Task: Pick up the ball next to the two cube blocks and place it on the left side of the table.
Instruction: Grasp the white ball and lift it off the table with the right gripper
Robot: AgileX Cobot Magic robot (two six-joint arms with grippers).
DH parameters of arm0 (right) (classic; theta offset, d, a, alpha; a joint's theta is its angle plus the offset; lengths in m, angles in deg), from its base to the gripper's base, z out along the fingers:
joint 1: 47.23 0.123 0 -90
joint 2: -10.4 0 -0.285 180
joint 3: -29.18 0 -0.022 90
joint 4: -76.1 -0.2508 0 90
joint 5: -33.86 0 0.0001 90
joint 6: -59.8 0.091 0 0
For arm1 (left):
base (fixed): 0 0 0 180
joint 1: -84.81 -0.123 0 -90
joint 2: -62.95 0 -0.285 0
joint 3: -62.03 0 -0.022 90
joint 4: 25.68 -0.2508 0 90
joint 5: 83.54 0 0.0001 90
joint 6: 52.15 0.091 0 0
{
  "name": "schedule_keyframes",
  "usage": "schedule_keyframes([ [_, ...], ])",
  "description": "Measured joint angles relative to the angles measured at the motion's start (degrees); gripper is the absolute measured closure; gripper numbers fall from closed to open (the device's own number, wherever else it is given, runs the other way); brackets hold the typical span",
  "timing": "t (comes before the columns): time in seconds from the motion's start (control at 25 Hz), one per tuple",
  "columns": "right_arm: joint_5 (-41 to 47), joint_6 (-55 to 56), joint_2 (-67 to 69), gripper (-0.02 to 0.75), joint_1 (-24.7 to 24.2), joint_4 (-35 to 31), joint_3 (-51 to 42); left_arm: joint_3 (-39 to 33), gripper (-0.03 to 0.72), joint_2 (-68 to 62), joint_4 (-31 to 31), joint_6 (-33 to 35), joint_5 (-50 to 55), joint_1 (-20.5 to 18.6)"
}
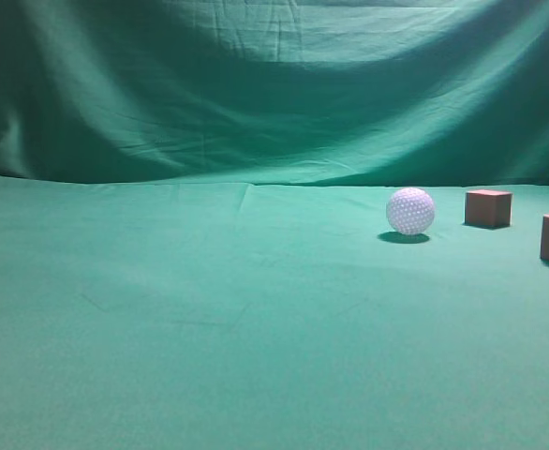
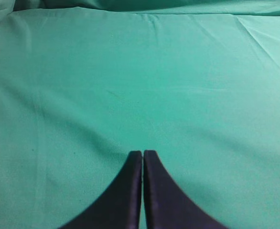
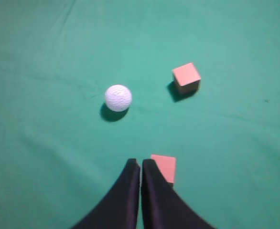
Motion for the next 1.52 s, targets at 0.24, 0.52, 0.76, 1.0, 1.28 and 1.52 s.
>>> schedule_keyframes([
  [0.24, 0.35, -1.23, 16.87, 0.738, 10.79, 2.58, 9.18, 0.0, 0.688, 0.0, 0.0, 0.0, 0.0, 0.0],
  [0.52, -0.75, -1.33, 36.34, 0.612, 12.7, 3.53, 20.03, 0.0, 0.688, 0.0, 0.0, 0.0, 0.0, 0.0],
  [0.76, -1.14, -2.15, 46.9, 0.169, 12.7, 3.88, 27.06, 0.0, 0.688, 0.0, 0.0, 0.0, 0.0, 0.0],
  [1.0, -2.25, -2.38, 51.91, 0.106, 12.7, 4.35, 29.9, 0.0, 0.688, 0.0, 0.0, 0.0, 0.0, -0.04],
  [1.28, -3.45, -2.38, 55.1, 0.235, 12.7, 7.09, 30.15, 0.0, 0.688, 0.0, 0.0, 0.0, 0.0, -0.04],
  [1.52, -3.45, -2.38, 55.57, 0.434, 12.7, 7.86, 30.39, 0.0, 0.688, 0.0, 0.0, 0.0, 0.0, -0.04],
])
